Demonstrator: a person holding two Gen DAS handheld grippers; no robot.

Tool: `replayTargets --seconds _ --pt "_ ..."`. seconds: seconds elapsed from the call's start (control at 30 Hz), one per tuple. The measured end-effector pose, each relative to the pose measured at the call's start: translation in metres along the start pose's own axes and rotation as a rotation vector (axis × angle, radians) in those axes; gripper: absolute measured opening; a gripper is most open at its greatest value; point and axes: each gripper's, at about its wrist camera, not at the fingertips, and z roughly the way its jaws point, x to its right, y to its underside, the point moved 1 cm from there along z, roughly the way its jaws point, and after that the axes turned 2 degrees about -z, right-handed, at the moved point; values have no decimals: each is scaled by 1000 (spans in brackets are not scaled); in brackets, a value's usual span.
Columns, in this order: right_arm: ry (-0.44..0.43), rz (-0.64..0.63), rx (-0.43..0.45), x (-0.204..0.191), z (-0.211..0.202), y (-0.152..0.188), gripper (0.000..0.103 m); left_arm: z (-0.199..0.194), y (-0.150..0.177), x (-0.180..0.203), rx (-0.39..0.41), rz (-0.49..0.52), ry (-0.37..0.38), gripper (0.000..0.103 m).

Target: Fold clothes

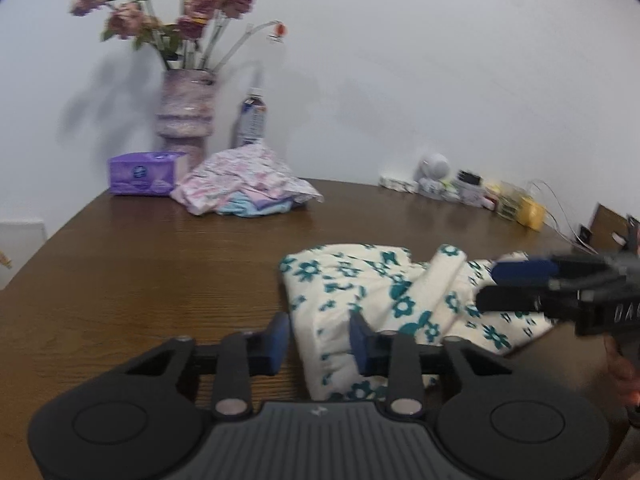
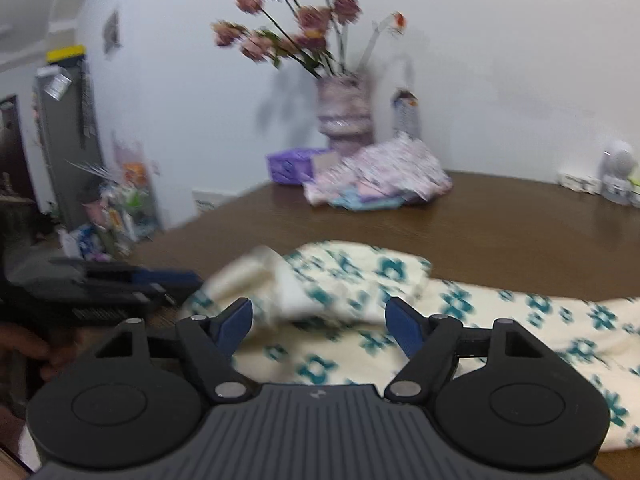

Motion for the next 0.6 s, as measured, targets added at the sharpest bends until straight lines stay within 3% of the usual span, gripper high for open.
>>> replayTargets --seconds 0.1,0.2,0.27,0.33,0.37,0.4,0.53,0.6 --pt "-30 -51 23 -12 1 -8 75 13 -1 7 -26 27 7 28" --pt "4 -101 -27 -18 15 -7 70 27 0 14 -49 40 12 29" --pt "-3 -84 -85 -14 28 -3 54 27 0 13 -46 32 20 29" --pt "-15 -61 -140 -10 37 3 27 25 0 11 -42 25 28 29" --pt "-19 -56 -157 -8 39 6 21 23 0 9 -42 24 29 29" --pt "-23 -51 -173 -6 41 10 7 20 0 8 -41 23 30 29" --pt "-19 -25 -183 5 41 18 3 5 1 2 -47 37 81 29" --pt "-15 -16 -180 8 40 19 3 -2 5 6 -58 88 118 34"
